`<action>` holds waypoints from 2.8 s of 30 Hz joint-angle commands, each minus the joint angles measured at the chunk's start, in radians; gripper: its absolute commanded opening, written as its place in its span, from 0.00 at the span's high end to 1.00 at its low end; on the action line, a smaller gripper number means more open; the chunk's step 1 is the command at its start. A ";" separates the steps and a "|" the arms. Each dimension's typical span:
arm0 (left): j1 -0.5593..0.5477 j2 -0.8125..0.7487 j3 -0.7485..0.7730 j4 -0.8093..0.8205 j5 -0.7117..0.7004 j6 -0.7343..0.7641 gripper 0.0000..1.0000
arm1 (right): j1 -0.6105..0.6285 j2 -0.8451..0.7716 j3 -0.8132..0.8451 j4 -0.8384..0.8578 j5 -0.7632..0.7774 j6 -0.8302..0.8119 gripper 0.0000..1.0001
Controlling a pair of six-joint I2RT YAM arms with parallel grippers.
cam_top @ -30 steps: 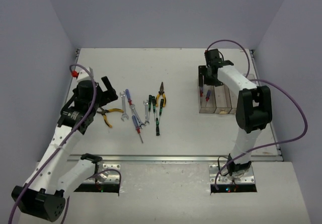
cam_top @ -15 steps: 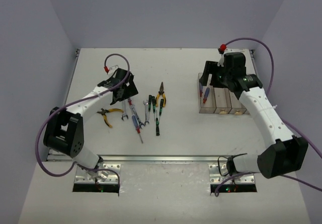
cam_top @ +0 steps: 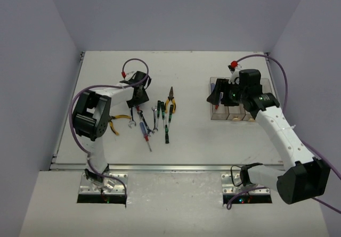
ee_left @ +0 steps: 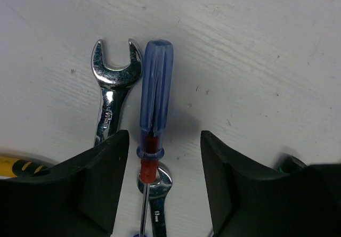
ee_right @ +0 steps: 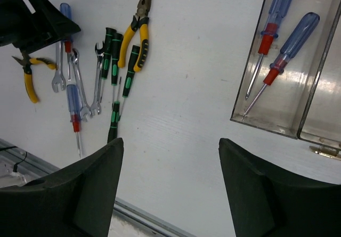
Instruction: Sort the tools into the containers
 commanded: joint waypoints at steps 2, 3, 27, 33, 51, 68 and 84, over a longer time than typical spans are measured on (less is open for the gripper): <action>0.000 0.058 0.051 0.035 -0.026 -0.010 0.59 | 0.000 -0.049 -0.016 0.060 -0.073 -0.002 0.30; 0.000 0.066 0.055 0.036 -0.024 -0.009 0.64 | 0.001 -0.050 -0.017 0.063 -0.079 -0.003 0.30; -0.282 -0.580 -0.310 0.495 0.347 -0.170 1.00 | 0.315 0.136 -0.265 0.784 -0.377 0.322 0.12; -0.364 -0.685 -0.373 0.554 0.352 -0.251 1.00 | 0.340 0.161 -0.249 0.810 -0.283 0.350 0.36; -0.399 -0.742 -0.316 0.384 0.196 -0.219 0.00 | 0.339 0.162 -0.234 0.729 -0.166 0.287 1.00; -0.364 -0.889 -0.196 -0.277 -0.217 -0.079 0.00 | -0.011 0.587 0.253 0.075 0.412 -0.147 1.00; -0.363 -0.846 -0.413 -0.170 -0.076 -0.169 0.00 | -0.008 0.528 0.386 -0.108 0.454 -0.095 0.31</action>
